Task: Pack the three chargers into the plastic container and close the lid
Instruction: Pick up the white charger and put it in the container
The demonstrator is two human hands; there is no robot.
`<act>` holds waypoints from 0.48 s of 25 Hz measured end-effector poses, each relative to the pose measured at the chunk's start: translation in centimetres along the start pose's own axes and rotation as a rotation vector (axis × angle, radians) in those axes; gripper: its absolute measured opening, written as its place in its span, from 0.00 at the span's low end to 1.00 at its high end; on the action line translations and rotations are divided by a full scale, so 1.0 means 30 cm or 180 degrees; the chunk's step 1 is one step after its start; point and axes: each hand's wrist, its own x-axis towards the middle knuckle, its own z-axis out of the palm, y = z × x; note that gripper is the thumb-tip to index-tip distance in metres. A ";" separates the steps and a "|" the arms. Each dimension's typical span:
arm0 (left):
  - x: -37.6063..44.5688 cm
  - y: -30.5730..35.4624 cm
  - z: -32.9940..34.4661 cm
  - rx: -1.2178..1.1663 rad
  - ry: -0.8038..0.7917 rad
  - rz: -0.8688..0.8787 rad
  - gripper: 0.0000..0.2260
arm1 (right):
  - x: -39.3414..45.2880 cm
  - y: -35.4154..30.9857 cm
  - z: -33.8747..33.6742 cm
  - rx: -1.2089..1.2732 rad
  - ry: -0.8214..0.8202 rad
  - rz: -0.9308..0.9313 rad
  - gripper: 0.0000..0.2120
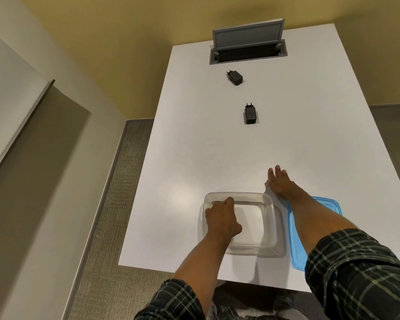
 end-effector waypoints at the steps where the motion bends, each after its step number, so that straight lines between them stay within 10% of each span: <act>1: 0.005 -0.004 0.000 0.0023 0.0007 -0.0036 0.24 | 0.000 0.000 0.001 0.0021 -0.0014 0.0017 0.27; 12: 0.034 -0.011 0.025 -0.0058 -0.0062 -0.0179 0.27 | 0.030 0.006 -0.008 -0.0056 -0.0033 -0.0004 0.27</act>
